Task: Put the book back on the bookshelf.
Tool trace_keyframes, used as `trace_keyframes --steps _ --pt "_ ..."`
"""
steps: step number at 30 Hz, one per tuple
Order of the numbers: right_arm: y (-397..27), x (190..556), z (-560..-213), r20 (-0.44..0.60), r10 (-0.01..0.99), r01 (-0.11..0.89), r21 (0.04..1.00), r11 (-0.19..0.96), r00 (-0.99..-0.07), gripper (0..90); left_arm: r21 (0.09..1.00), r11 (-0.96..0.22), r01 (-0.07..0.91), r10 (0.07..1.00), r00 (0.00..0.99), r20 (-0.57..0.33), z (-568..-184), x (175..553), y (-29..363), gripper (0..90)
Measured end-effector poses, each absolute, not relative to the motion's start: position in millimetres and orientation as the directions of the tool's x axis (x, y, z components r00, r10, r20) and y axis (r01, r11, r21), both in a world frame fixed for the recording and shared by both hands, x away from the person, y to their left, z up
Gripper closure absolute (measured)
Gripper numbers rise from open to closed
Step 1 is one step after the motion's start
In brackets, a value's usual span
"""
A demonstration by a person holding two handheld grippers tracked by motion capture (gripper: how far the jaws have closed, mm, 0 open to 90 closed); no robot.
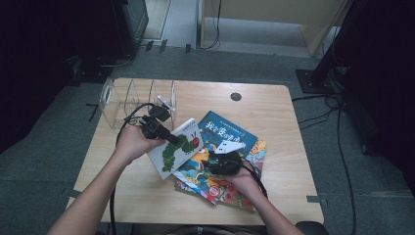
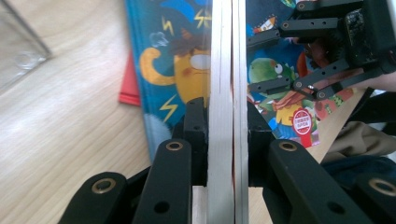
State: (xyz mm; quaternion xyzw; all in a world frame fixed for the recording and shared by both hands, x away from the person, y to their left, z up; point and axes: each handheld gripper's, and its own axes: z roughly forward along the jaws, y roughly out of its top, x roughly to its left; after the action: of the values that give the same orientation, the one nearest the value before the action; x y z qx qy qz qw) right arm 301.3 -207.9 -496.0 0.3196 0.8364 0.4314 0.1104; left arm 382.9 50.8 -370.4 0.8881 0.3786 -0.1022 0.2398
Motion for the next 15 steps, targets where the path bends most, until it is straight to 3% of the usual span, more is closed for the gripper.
trace_keyframes --steps 15 --pt "-209 301 -500 0.022 0.636 0.393 0.801 0.450 -0.772 38.7 0.366 -0.544 0.755 0.698 0.649 -0.302 -351 380 92 77.5"
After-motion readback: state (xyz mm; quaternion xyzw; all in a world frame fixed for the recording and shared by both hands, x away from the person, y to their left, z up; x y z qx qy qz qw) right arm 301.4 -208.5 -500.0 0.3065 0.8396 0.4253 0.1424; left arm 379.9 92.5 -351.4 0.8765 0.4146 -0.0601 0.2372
